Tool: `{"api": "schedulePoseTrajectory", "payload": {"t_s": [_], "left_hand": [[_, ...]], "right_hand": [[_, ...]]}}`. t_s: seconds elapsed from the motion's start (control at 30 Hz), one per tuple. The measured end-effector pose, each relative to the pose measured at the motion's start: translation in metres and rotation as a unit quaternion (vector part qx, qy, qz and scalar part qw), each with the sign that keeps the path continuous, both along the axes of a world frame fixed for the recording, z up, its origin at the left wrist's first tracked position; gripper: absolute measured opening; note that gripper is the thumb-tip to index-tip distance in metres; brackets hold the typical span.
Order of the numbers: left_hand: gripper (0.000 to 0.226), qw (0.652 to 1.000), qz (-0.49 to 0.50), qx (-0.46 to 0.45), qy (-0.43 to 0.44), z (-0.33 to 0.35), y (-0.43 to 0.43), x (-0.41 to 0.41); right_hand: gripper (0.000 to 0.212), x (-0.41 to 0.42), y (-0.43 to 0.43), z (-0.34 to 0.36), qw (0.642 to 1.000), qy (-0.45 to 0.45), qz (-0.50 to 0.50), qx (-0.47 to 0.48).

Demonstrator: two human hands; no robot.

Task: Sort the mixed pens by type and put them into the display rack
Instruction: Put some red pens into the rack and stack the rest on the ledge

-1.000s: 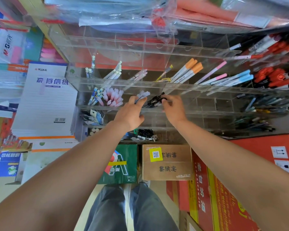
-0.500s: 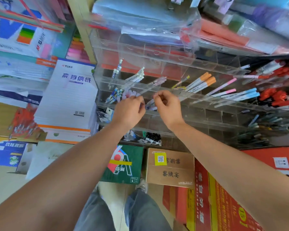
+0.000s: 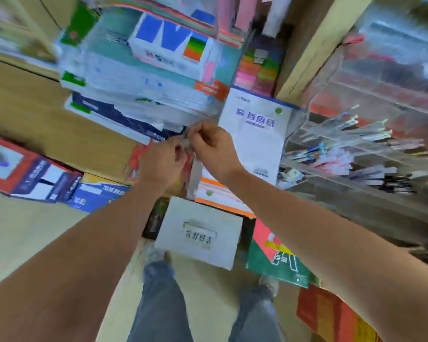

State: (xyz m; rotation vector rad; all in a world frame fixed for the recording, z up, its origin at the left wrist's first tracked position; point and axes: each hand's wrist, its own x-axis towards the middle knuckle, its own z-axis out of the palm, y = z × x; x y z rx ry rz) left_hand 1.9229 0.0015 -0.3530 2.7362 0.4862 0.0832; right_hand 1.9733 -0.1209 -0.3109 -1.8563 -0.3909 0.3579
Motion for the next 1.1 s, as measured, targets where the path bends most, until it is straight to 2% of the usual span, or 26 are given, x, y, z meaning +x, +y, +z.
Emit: {"api": "schedulePoseTrajectory", "payload": {"t_s": [0.2, 0.4, 0.6, 0.8, 1.1], "left_hand": [[0.016, 0.984, 0.020, -0.078, 0.161, -0.069, 0.133, -0.025], [0.019, 0.963, 0.014, -0.135, 0.233, -0.135, 0.196, -0.041], [0.033, 0.953, 0.070, -0.176, 0.236, -0.203, 0.223, -0.044], [0.043, 0.949, 0.100, -0.185, 0.237, -0.257, 0.232, -0.027], [0.052, 0.964, 0.132, -0.137, 0.187, -0.303, 0.225, -0.001]], "right_hand": [[0.008, -0.016, 0.117, -0.079, 0.987, 0.116, -0.011, -0.113], [0.006, -0.019, 0.154, -0.153, 0.949, 0.212, -0.029, -0.231], [0.017, -0.014, 0.174, -0.223, 0.926, 0.235, -0.040, -0.292], [0.066, 0.002, 0.195, -0.284, 0.888, 0.270, -0.072, -0.365], [0.082, 0.018, 0.212, -0.327, 0.878, 0.210, -0.101, -0.419]]}}
